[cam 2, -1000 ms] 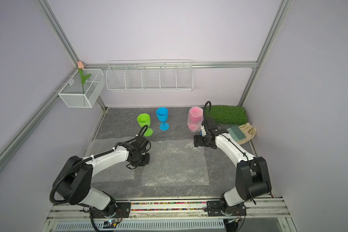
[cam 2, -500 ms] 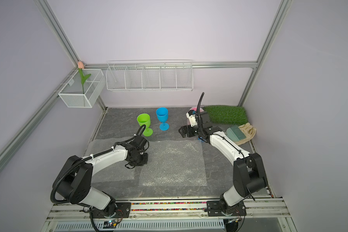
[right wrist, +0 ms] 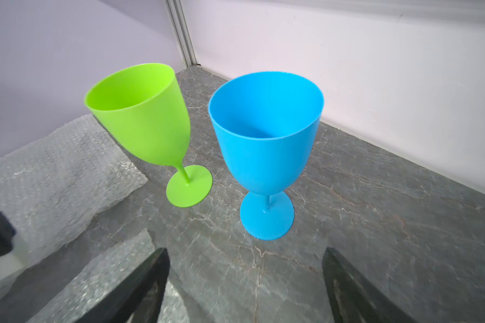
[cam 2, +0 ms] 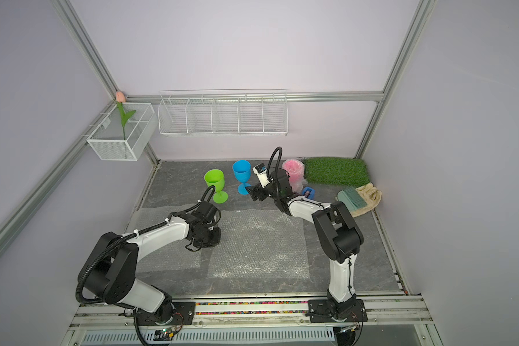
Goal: Wrap wine glasses in bubble wrap
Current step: Place the bubble wrap at the center of the board, then pick up the wine glass at the center of the board.
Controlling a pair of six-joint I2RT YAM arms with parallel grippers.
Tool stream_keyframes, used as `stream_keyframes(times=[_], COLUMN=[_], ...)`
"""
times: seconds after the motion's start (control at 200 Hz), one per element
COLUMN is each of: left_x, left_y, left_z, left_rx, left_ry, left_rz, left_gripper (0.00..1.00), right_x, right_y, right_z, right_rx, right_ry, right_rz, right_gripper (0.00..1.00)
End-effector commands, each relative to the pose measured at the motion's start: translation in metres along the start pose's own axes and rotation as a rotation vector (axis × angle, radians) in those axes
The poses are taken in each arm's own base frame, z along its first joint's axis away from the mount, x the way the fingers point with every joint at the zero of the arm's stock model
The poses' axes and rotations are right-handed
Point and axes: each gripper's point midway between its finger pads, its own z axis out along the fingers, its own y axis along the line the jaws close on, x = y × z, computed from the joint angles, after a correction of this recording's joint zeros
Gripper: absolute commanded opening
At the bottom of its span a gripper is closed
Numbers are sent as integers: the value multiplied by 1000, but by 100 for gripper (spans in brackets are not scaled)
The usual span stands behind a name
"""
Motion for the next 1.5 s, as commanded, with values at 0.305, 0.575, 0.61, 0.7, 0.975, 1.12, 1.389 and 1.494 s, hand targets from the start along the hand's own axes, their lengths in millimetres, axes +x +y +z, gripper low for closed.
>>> stream_keyframes(times=[0.305, 0.575, 0.61, 0.7, 0.975, 1.12, 1.389, 1.494], left_x=[-1, 2, 2, 4, 7, 7, 7, 7], left_y=[-3, -3, -3, -3, -2, -1, -2, -2], left_z=[5, 8, 8, 9, 10, 10, 11, 11], left_rx=[14, 22, 23, 22, 23, 20, 25, 27], left_ry=[18, 24, 25, 30, 38, 40, 41, 42], left_rz=[-36, -49, -48, -51, -59, -60, -64, -65], left_gripper=[1, 0, 0, 0, 0, 0, 0, 0], right_x=[-36, -34, -33, -32, -34, -33, -35, -37], right_y=[-8, -7, -7, -6, -9, -12, -13, -11], right_z=[48, 71, 73, 81, 99, 105, 106, 105], right_rx=[-24, -53, -60, -77, -84, -79, -82, -90], right_ry=[-136, -125, -126, -134, -190, -205, -213, -215], right_rz=[-57, -46, -45, -44, -38, -39, -42, -44], right_gripper=[89, 88, 88, 88, 88, 88, 98, 95])
